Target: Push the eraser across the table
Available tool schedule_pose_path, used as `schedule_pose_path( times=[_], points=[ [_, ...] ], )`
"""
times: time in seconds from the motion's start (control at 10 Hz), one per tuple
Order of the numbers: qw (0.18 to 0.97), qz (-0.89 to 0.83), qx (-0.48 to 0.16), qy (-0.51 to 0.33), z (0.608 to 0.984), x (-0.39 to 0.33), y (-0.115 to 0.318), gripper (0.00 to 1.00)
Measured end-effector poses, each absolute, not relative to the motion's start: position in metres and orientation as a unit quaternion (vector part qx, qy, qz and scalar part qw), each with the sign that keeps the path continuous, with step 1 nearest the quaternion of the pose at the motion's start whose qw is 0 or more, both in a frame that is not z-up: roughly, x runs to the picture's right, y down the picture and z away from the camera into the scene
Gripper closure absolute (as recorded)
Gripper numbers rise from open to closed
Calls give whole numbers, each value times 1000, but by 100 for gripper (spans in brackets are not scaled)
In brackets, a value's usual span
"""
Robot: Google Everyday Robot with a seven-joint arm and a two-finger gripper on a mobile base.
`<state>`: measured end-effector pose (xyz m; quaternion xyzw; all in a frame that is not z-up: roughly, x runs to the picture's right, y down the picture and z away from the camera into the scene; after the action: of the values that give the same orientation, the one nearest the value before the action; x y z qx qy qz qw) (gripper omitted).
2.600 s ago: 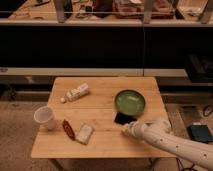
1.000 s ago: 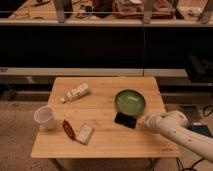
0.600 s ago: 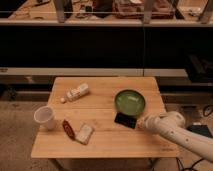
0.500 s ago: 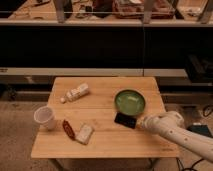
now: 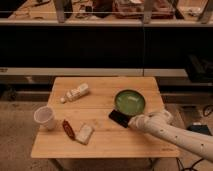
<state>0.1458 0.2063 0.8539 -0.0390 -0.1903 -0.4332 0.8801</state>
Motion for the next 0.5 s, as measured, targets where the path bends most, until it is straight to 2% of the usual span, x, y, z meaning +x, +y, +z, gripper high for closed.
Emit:
schedule_pose_path(
  times=[0.5],
  points=[
    [862,-461,-28,-210,859,85,193,100]
  ],
)
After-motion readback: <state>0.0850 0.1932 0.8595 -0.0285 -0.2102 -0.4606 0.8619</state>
